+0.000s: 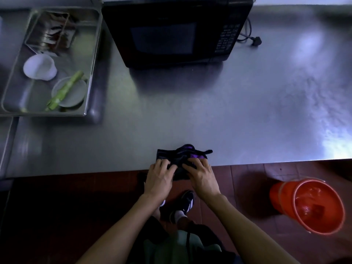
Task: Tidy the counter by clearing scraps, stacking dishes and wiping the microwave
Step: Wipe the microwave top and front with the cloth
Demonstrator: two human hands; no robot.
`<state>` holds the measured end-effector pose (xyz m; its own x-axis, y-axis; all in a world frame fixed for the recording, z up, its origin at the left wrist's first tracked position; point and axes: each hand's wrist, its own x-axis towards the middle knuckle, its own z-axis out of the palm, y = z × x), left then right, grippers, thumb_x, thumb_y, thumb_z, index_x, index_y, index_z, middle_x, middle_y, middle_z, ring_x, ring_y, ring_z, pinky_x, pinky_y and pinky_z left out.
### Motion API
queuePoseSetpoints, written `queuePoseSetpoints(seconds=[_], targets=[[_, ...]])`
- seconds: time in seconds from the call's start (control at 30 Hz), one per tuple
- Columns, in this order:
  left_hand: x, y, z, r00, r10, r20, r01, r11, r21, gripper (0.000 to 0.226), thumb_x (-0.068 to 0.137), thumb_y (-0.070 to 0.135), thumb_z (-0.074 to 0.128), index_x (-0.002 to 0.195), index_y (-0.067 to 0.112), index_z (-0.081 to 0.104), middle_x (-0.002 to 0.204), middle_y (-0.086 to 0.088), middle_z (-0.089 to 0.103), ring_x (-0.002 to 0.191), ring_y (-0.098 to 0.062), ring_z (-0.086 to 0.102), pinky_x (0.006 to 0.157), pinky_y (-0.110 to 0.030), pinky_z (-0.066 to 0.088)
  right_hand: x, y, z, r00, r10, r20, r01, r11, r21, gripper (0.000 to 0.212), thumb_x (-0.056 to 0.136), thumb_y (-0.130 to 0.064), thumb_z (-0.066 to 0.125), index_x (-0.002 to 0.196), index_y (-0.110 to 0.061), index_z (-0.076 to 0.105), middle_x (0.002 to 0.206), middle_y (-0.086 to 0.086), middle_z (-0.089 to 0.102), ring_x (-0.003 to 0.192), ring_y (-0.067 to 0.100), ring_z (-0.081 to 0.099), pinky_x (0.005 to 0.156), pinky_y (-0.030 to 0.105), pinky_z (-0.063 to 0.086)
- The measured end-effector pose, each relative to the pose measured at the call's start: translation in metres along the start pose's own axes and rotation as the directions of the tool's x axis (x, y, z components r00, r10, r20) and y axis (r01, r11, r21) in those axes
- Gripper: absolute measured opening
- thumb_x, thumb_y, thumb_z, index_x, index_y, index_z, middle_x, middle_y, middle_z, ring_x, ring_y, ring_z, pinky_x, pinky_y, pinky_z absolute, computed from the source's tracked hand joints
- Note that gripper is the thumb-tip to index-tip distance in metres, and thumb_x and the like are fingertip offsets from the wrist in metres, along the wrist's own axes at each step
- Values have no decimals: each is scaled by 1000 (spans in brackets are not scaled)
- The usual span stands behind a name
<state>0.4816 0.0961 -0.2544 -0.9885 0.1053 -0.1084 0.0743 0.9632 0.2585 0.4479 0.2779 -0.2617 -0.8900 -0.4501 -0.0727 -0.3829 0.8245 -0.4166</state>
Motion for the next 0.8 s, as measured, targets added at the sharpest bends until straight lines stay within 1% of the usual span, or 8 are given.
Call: queuePoseSetpoints(seconds=[0.1, 0.17, 0.27, 0.43, 0.57, 0.73, 0.8], targets=[[-4, 13, -4, 1000, -2, -4, 1, 999, -47, 31, 77, 14, 76, 104, 23, 66, 102, 0, 57, 90, -25, 57, 75, -39, 51, -15, 5, -4, 1000, 2, -16, 0, 996, 84, 41, 84, -3, 72, 122, -17, 69, 119, 7, 62, 101, 33, 56, 80, 46, 55], [-2, 20, -11, 1000, -8, -29, 6, 997, -81, 32, 77, 12, 75, 106, 23, 66, 105, 0, 58, 89, -24, 59, 76, -39, 50, -18, 6, -11, 999, 2, -55, 5, 991, 132, 39, 85, -1, 70, 123, -13, 68, 116, 9, 63, 99, 33, 57, 78, 47, 55], [8, 24, -24, 997, 11, -81, -20, 994, -109, 37, 74, 9, 74, 107, 22, 66, 109, -1, 59, 91, -25, 60, 76, -40, 51, -11, 7, -24, 994, 9, -113, 9, 987, 158, 38, 86, 0, 69, 123, -9, 69, 116, 12, 64, 101, 34, 58, 82, 47, 54], [40, 23, -49, 989, 27, -144, -44, 992, -116, 37, 77, 5, 73, 111, 19, 69, 113, -5, 62, 95, -29, 62, 79, -45, 51, 16, 11, -45, 976, -10, -218, 45, 987, 156, 36, 89, -1, 66, 125, -6, 68, 119, 16, 64, 105, 37, 57, 83, 48, 54], [75, 15, -61, 981, 27, -191, -54, 989, -139, 39, 75, 5, 75, 111, 18, 70, 112, -6, 63, 94, -31, 63, 78, -46, 51, 52, 16, -55, 963, -16, -271, 50, 991, 121, 36, 87, 1, 70, 122, -4, 69, 116, 18, 65, 100, 40, 59, 79, 50, 54], [133, -9, -70, 971, 24, -240, -66, 983, -171, 36, 78, 7, 74, 111, 18, 71, 112, -6, 64, 95, -31, 63, 79, -46, 51, 112, 23, -65, 951, -25, -307, 47, 997, 62, 31, 91, -7, 63, 121, -5, 70, 115, 18, 65, 97, 41, 60, 76, 50, 55], [157, -24, -71, 969, 16, -248, -62, 982, -180, 35, 77, 8, 74, 111, 19, 71, 113, -5, 64, 95, -30, 63, 78, -45, 50, 140, 23, -67, 955, -23, -297, 38, 998, 45, 32, 90, -6, 65, 121, -5, 70, 115, 18, 65, 97, 41, 60, 77, 50, 55]])
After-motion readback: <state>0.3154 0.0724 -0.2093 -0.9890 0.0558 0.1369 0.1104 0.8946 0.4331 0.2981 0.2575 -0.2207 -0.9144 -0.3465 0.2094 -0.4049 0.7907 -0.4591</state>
